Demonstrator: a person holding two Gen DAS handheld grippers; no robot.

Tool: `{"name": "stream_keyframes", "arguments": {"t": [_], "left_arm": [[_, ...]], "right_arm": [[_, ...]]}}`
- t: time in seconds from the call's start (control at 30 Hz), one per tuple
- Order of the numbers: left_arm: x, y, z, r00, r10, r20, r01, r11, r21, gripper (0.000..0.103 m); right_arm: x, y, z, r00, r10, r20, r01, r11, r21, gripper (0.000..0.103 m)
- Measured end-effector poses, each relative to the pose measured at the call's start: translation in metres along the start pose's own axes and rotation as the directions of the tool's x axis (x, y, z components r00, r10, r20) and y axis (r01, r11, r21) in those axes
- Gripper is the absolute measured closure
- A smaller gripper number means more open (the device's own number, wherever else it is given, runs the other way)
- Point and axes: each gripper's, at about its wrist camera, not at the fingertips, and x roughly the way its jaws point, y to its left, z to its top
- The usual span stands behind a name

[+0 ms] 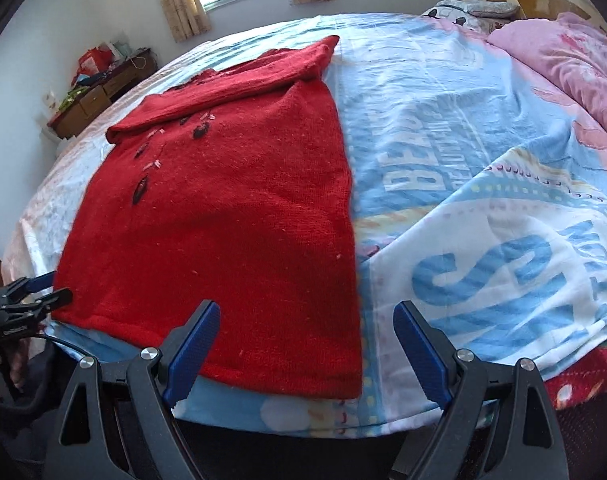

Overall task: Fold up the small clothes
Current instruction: 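Move both tools to the cardigan hem and close on it, then lift the hem with both tools and fold it toward the collar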

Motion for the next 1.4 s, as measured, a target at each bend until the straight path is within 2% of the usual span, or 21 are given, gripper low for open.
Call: {"name": "stream_keyframes", "arguments": {"t": [0.07,0.13,0.27,0.43,0.53,0.57,0.6,0.63,0.73,0.83,0.93,1.03,1.07,1.1,1.17,1.23,1.4], "left_arm": [[-0.001,0.000,-0.001,1.000,-0.020,-0.003,0.020,1.000,-0.010,0.030],[-0.004,0.001,-0.003,0.999,-0.040,-0.002,0.040,0.999,-0.030,0.040],[-0.004,0.004,-0.009,0.998,-0.064,-0.019,0.063,0.996,-0.057,0.040],[-0.005,0.007,-0.010,0.998,-0.066,-0.023,0.064,0.995,-0.075,0.038],[-0.006,0.010,-0.014,0.997,-0.076,-0.023,0.075,0.994,-0.077,0.041],[-0.007,0.010,-0.014,0.997,-0.075,-0.021,0.073,0.994,-0.077,0.044],[-0.008,0.010,-0.015,0.997,-0.076,-0.021,0.075,0.994,-0.075,0.053],[-0.010,0.011,-0.016,0.997,-0.077,-0.022,0.075,0.995,-0.073,0.066],[-0.012,0.013,-0.017,0.997,-0.069,-0.019,0.067,0.995,-0.068,0.088],[-0.012,0.017,-0.016,0.997,-0.073,-0.019,0.072,0.994,-0.077,0.089],[-0.009,0.021,-0.017,0.997,-0.070,-0.016,0.068,0.992,-0.103,0.082],[-0.010,0.022,-0.018,0.997,-0.078,-0.015,0.076,0.992,-0.102,0.083],[-0.012,0.022,-0.018,0.996,-0.083,-0.017,0.082,0.993,-0.091,0.086],[-0.012,0.020,-0.017,0.996,-0.089,-0.016,0.087,0.993,-0.082,0.094],[-0.019,0.021,-0.014,0.994,-0.111,0.005,0.111,0.991,-0.073,0.094],[-0.027,0.025,-0.010,0.992,-0.123,0.036,0.126,0.989,-0.084,0.094],[-0.049,0.035,-0.002,0.978,-0.161,0.132,0.175,0.979,-0.100,0.094]], "right_arm": [[0.001,0.003,-0.002,1.000,-0.005,-0.014,0.004,1.000,-0.011,0.014],[0.003,0.004,-0.005,0.999,0.020,-0.031,-0.020,1.000,-0.002,0.015],[0.016,0.006,-0.012,0.994,0.052,-0.096,-0.050,0.999,0.019,0.027],[0.018,0.006,-0.015,0.994,0.044,-0.096,-0.042,0.999,0.025,0.029],[0.019,0.003,-0.016,0.995,0.038,-0.096,-0.034,0.998,0.043,0.041],[0.018,0.002,-0.015,0.995,0.042,-0.094,-0.037,0.998,0.049,0.054],[0.017,0.001,-0.015,0.995,0.051,-0.090,-0.047,0.997,0.053,0.070],[0.016,0.000,-0.014,0.994,0.060,-0.089,-0.055,0.997,0.056,0.075],[0.015,-0.003,-0.012,0.993,0.080,-0.084,-0.073,0.994,0.076,0.077],[0.016,-0.005,-0.012,0.992,0.091,-0.089,-0.083,0.993,0.089,0.077],[0.017,-0.011,-0.013,0.990,0.111,-0.091,-0.099,0.987,0.127,0.076],[0.016,-0.008,-0.013,0.990,0.108,-0.087,-0.098,0.989,0.113,0.076],[0.014,-0.006,-0.013,0.991,0.101,-0.086,-0.093,0.991,0.098,0.077],[0.013,-0.004,-0.013,0.991,0.099,-0.084,-0.092,0.992,0.089,0.084],[0.009,-0.002,-0.011,0.993,0.098,-0.074,-0.092,0.993,0.074,0.091],[0.000,-0.004,-0.008,0.994,0.105,-0.040,-0.102,0.991,0.082,0.098],[-0.029,-0.011,0.002,0.992,0.091,0.084,-0.098,0.991,0.086,0.100]]}}
